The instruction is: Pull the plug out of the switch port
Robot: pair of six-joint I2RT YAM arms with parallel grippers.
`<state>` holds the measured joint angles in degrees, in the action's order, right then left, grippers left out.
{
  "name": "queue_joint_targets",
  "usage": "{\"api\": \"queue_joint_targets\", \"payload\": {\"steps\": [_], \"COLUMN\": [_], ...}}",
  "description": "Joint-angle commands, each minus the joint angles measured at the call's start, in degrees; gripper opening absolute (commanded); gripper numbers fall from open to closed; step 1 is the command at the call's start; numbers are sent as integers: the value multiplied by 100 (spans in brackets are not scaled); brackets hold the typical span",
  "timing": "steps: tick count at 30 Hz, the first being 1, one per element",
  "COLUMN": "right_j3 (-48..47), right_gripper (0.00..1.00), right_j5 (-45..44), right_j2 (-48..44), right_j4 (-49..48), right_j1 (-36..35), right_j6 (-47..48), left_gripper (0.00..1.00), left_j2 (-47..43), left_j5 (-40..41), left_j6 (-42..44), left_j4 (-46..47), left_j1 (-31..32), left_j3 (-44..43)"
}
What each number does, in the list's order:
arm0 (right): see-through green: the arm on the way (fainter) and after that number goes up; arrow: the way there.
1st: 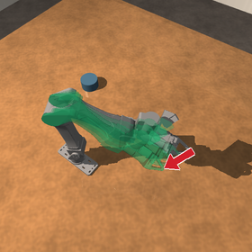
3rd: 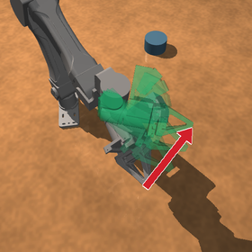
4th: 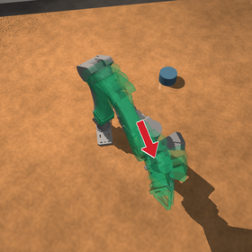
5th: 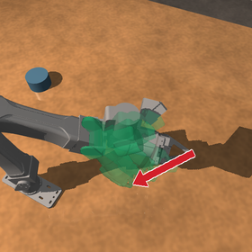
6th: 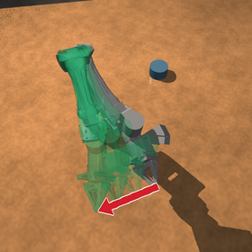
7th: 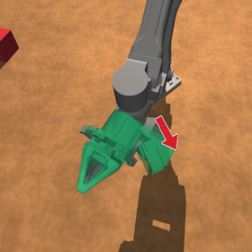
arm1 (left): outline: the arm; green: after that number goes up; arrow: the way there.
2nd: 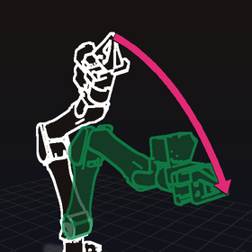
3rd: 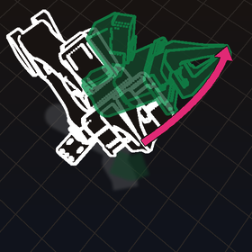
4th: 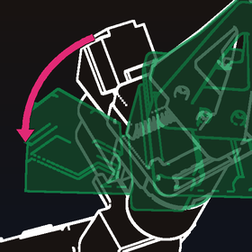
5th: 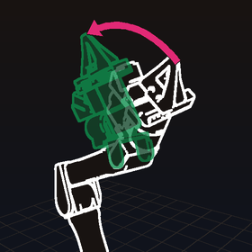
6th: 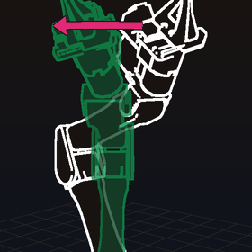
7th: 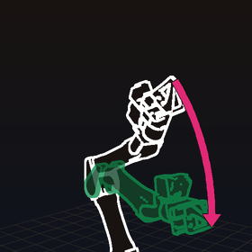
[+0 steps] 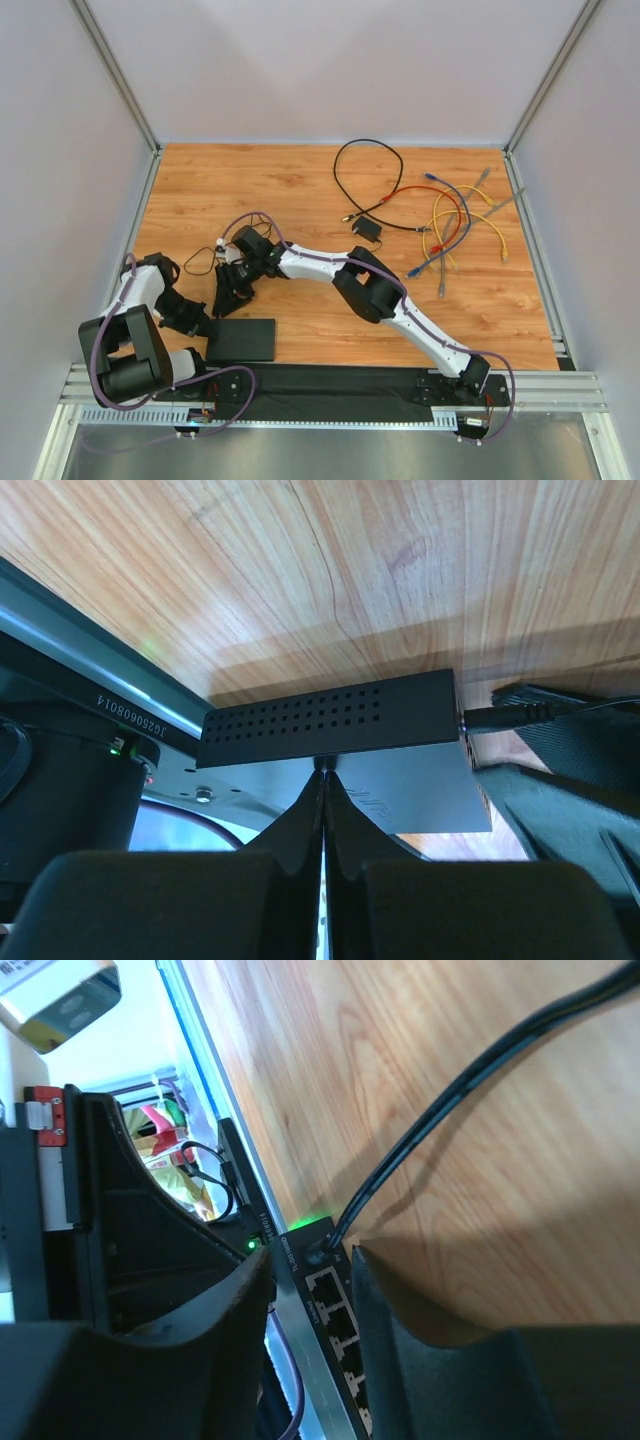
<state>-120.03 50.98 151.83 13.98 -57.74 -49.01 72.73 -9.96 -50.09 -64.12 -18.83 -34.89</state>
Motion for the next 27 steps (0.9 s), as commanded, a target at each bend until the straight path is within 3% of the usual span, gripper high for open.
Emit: {"api": "queue_joint_targets", "payload": {"steps": [1, 6, 7, 10, 16, 23, 27], "right_j3": [119, 102, 102, 198, 340, 524, 656], "right_gripper": [37, 28, 17, 3, 0, 0, 0], "right_j5": [-299, -211, -211, -194, -185, -1036, -836], "right_j2": [145, 286, 303, 373, 426, 277, 277], "right_j4": [-34, -281, -290, -553, -870, -371, -500], "right_j1": [-80, -89, -89, -71, -71, -89, -98], "right_j6": [-169, -548, -565, -837, -1163, -514, -582], "left_gripper": [0, 0, 0, 0, 0, 0, 0], "left_j2": [66, 268, 373, 540, 716, 1059, 893], "left_j5": [363, 380, 398, 433, 538, 732, 951], "left_j6": [-107, -124, -124, -168, -291, -231, -98], "left_j4": [198, 233, 233, 233, 330, 172, 110], "left_j1": [2, 2, 11, 11, 2, 2, 11], "left_j3": [97, 114, 106, 106, 141, -140, -395]}}
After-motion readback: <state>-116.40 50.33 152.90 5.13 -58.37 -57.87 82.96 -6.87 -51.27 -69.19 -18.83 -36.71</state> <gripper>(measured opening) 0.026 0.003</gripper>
